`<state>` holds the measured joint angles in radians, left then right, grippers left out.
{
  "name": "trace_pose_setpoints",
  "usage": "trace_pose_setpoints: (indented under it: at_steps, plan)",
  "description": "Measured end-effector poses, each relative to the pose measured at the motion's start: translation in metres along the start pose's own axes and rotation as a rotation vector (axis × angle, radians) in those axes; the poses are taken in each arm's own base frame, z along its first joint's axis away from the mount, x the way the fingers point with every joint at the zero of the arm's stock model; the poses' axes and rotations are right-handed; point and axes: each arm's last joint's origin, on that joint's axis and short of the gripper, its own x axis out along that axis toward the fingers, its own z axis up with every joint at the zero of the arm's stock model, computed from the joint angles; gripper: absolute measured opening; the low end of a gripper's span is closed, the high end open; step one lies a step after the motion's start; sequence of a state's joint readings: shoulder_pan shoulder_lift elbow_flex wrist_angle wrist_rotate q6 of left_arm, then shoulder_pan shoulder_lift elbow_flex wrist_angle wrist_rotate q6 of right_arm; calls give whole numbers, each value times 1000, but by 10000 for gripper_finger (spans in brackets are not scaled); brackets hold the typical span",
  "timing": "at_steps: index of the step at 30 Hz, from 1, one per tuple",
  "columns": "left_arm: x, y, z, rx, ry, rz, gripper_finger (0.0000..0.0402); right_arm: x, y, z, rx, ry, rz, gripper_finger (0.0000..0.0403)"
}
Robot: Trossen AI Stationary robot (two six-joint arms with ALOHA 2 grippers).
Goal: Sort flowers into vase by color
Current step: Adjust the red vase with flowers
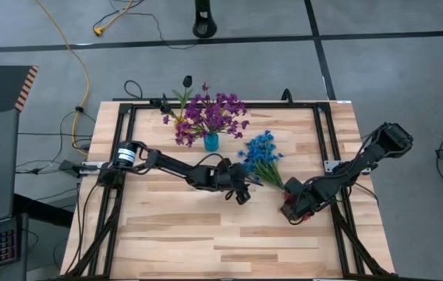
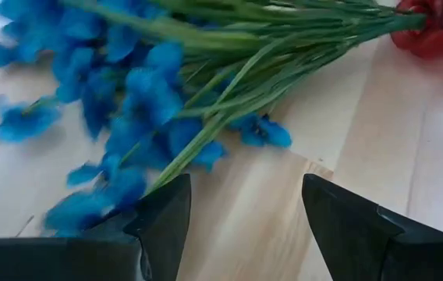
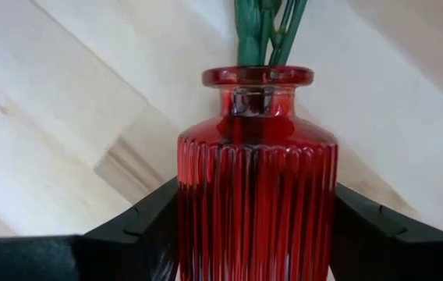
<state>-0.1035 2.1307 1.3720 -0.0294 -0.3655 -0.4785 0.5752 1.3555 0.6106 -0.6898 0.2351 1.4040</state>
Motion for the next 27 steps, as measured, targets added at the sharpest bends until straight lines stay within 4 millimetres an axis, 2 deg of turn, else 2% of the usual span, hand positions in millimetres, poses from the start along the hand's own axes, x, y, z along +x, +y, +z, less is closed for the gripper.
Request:
trace_pose_setpoints:
  at_steps: [10,24,27]
  plan:
    - [-2,-8,11,62,-109,-74,233,-1,3,6,-11,-184,11,269]
    - [-6,-18,23,115,-233,-208,233,-1,3,6,-11,-186,10,267]
    - [-8,-21,26,58,-255,-243,233,-1,4,6,-11,-184,12,267]
